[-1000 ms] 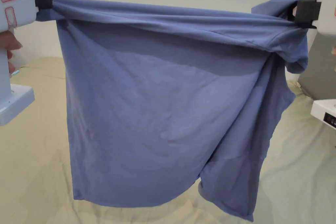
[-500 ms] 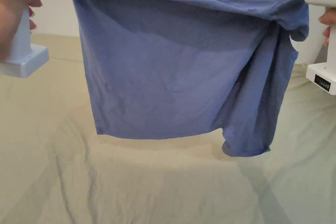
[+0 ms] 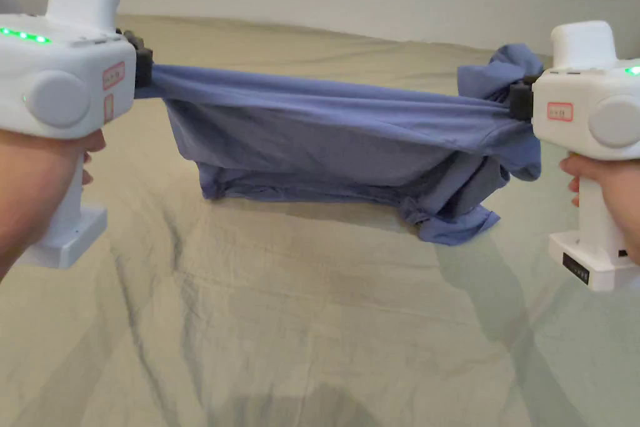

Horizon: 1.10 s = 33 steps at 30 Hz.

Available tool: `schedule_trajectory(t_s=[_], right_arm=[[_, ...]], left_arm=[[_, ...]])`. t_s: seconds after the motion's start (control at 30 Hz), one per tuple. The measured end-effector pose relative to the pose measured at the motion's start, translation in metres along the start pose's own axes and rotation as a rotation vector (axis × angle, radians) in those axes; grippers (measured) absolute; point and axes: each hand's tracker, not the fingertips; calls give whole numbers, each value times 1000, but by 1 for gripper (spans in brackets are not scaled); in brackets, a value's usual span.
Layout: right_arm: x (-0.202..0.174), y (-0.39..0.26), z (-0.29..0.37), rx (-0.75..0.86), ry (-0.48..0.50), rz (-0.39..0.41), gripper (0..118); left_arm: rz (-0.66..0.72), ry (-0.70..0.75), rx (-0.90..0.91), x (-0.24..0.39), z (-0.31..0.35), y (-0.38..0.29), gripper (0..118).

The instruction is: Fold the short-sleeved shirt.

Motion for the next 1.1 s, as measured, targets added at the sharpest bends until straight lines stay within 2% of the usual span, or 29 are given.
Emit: schedule_trajectory(t_s=[0.07,0.17,0.27,0.4,0.5,0.57,0.73,0.93,1.1], right_arm=[[-2,-38,5,-39,92,-112,10],[-19,-93,16,-137,70,-60,10],[-39,-143,35,-210,94,-9,10],[-59,-199,67,-298,124,-27,10],[-74,-233,91,-386,131,-1,10],[-74,-251,104,-414,136,-14,10],[-77,-278,154,-530,200,-157,10],[-67,-307,208,-584,201,-152,10],[-62,-330,238,-643,206,-182,10]], left_arm=[[33,-12,-66,2,6,-38,0],[78,-44,-164,-3,22,-99,0],[39,-40,-264,4,49,-155,0],[-5,-41,-389,13,93,-222,0],[5,-81,-479,12,117,-264,0],[-4,-67,-513,14,140,-279,0],[1,-62,-589,12,194,-302,0],[-38,-95,-648,18,245,-312,0],[-40,-122,-695,25,268,-329,0]])
